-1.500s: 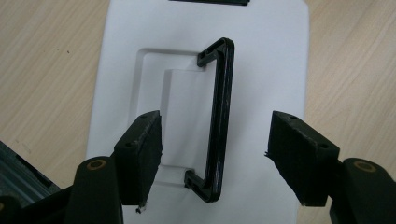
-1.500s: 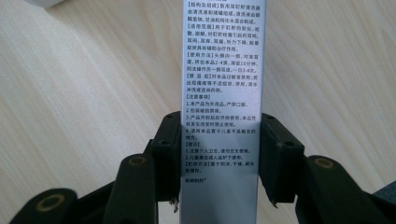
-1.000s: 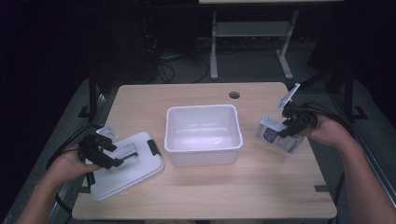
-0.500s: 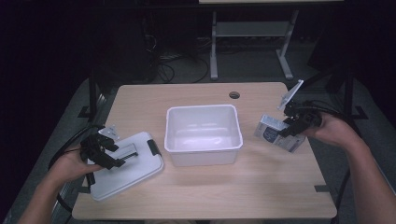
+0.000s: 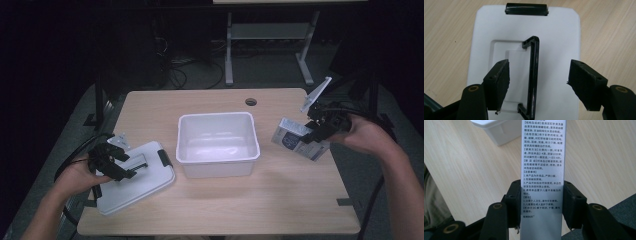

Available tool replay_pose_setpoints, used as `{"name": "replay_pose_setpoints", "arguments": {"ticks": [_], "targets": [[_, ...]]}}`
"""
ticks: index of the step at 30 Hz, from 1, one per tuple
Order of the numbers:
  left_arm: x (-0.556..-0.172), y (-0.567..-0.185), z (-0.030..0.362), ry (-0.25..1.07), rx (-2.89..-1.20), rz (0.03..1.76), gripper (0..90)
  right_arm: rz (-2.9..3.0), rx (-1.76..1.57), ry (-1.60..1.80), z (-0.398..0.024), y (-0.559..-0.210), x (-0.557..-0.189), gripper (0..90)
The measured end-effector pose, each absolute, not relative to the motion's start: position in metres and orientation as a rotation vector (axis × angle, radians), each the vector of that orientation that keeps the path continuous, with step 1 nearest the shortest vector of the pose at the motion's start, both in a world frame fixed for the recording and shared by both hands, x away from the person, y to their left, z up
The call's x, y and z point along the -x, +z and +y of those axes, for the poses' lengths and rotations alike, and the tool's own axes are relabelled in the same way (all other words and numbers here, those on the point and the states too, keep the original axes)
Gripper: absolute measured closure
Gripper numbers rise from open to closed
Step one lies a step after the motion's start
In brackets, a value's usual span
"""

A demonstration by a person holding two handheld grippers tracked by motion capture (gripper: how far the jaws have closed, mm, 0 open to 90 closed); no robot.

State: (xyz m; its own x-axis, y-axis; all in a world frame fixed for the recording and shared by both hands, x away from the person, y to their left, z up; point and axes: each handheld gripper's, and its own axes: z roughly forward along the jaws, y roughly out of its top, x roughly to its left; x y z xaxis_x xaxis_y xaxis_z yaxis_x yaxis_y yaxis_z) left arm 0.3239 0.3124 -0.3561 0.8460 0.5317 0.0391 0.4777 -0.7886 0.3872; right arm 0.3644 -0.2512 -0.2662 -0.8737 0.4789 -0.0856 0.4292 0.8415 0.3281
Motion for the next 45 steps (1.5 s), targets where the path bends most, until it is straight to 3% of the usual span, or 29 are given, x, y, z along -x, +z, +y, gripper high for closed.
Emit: {"name": "replay_pose_setpoints", "arguments": {"ticks": [45], "targets": [[-0.322, -0.355, 0.316, 0.206, -2.646, 0.757, 31.5, 2.926, -0.414, 0.444, -0.157, -0.211, -0.361, 55.4]]}}
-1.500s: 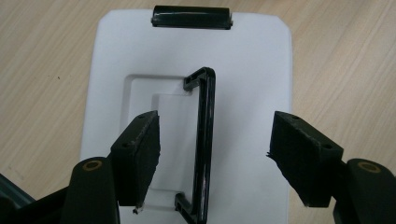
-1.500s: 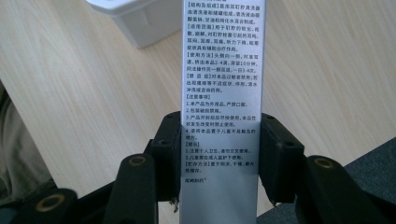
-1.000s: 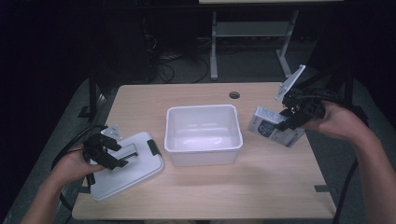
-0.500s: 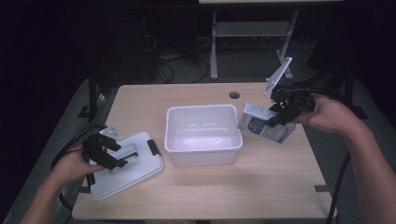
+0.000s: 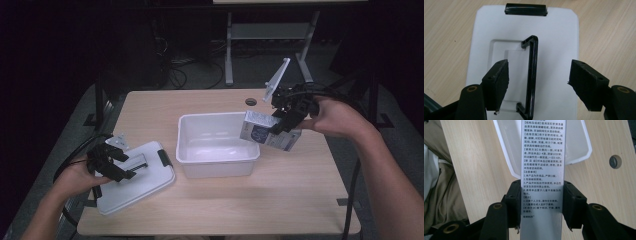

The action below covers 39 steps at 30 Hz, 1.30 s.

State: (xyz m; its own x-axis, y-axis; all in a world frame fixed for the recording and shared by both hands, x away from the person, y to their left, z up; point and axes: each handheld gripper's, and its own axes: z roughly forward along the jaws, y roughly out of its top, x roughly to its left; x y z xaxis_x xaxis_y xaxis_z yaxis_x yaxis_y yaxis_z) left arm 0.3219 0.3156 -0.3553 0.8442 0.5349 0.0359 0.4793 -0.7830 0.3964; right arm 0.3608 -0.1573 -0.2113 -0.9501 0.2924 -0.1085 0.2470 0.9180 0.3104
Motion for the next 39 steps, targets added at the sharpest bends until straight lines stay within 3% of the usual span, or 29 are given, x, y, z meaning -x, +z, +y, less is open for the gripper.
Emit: {"name": "replay_pose_setpoints", "arguments": {"ticks": [39], "targets": [[-0.319, -0.354, 0.318, 0.21, -2.622, 0.762, 30.7, 2.987, -0.17, 0.446, -0.083, -0.216, -0.364, 55.4]]}}
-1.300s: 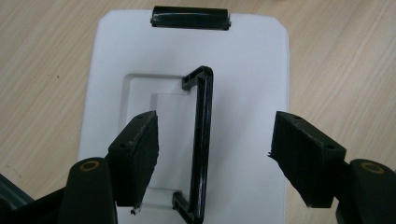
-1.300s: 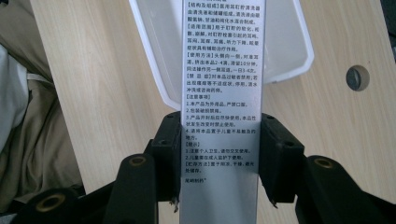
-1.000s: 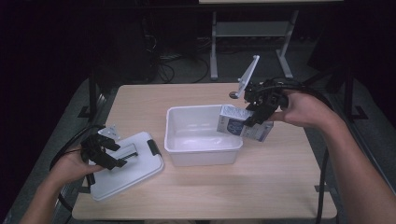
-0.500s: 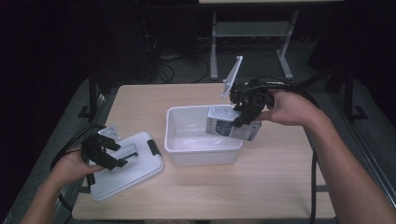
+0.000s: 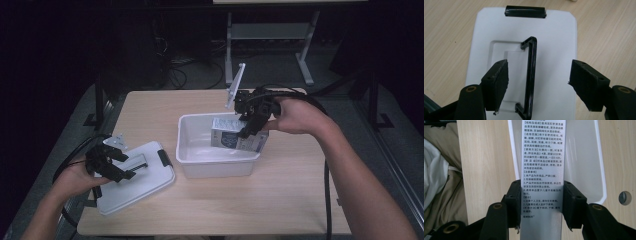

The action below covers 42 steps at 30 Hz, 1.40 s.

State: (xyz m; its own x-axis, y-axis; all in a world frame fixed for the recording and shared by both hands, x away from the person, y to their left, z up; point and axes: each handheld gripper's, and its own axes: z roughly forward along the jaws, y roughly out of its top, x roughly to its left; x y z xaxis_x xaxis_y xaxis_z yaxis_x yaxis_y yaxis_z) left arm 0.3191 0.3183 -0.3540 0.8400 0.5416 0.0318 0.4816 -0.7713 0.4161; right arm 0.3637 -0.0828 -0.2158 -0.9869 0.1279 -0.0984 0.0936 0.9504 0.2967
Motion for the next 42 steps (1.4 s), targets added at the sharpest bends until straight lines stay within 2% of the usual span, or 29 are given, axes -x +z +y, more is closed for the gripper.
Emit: {"name": "replay_pose_setpoints", "arguments": {"ticks": [17, 42], "targets": [[-0.318, -0.355, 0.32, 0.21, -2.628, 0.761, 30.8, 3.007, -0.094, 0.438, -0.062, -0.23, -0.371, 55.3], [-0.318, -0.355, 0.32, 0.214, -2.626, 0.763, 30.9, 3.042, -0.062, 0.399, -0.056, -0.257, -0.381, 55.3]]}}
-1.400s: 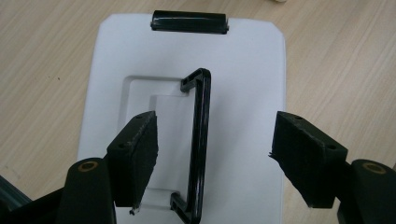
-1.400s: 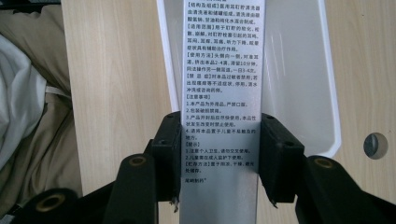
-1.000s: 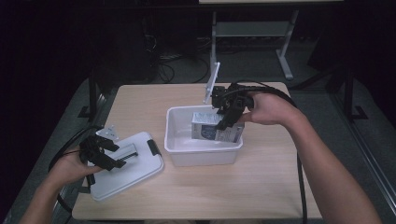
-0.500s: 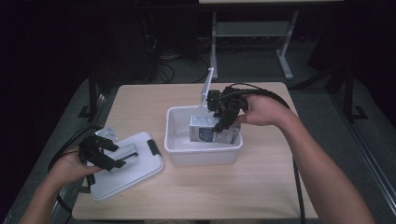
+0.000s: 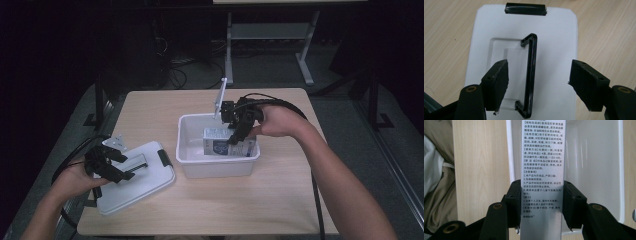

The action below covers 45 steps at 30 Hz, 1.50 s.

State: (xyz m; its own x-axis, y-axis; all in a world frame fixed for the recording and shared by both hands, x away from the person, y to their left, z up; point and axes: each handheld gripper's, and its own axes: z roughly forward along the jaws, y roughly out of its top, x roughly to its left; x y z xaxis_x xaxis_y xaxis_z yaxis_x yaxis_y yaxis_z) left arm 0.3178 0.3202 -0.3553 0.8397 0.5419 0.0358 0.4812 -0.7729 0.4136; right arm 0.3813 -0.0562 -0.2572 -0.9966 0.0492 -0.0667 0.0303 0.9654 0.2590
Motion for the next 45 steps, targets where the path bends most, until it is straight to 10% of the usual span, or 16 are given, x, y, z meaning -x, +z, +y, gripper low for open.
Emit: {"name": "replay_pose_setpoints", "arguments": {"ticks": [45], "targets": [[-0.316, -0.359, 0.324, 0.205, -2.623, 0.773, 30.8, 3.119, -0.083, 0.371, -0.051, -0.317, -0.397, 55.2]]}}
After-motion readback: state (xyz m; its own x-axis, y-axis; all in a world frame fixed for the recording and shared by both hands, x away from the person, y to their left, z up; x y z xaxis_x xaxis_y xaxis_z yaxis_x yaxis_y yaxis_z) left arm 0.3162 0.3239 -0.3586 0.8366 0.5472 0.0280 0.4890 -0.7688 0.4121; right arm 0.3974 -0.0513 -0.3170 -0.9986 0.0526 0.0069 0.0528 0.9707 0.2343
